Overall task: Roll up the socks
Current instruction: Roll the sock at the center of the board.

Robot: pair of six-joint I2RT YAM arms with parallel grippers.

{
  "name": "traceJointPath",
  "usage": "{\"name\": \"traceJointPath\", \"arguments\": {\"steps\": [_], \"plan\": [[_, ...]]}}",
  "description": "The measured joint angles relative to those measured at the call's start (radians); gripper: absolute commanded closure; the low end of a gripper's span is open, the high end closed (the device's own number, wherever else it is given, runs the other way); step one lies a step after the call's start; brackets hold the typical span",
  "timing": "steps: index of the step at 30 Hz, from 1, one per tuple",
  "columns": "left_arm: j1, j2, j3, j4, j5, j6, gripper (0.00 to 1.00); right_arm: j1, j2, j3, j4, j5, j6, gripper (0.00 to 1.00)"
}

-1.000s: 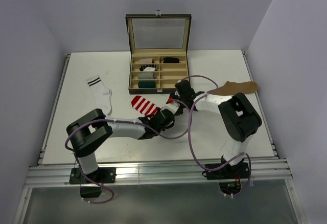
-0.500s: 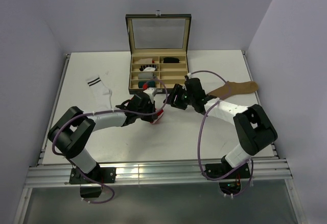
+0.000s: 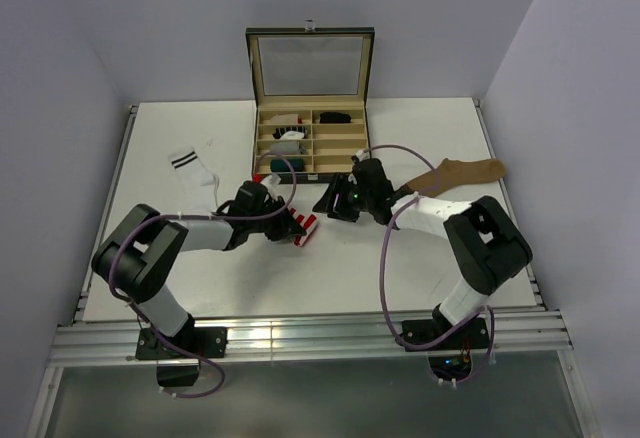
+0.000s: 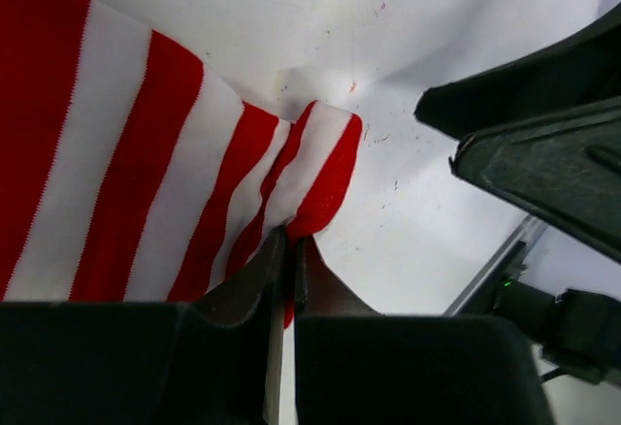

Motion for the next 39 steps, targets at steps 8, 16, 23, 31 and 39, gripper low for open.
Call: {"name": "traceJointPath", "arguments": {"steps": [8, 16, 23, 31, 39], "plan": [[0.042, -0.02, -0.128, 0.168, 0.019, -0.191, 0.99, 0.014, 0.058, 0.0, 0.023, -0.046, 0.009, 0.4], [0.072, 0.002, -0.159, 0.236, 0.057, -0.267, 0.99, 0.037, 0.139, 0.013, 0.026, -0.097, 0.014, 0.43], [0.077, 0.029, -0.156, 0.262, 0.082, -0.283, 0.99, 0.044, 0.171, 0.027, 0.064, -0.124, 0.032, 0.44], [0.08, 0.038, -0.15, 0.265, 0.091, -0.285, 0.99, 0.044, 0.217, 0.033, 0.139, -0.155, 0.072, 0.49], [0.081, 0.039, -0.155, 0.276, 0.091, -0.288, 0.83, 0.044, 0.262, 0.048, 0.177, -0.181, 0.091, 0.86]]}}
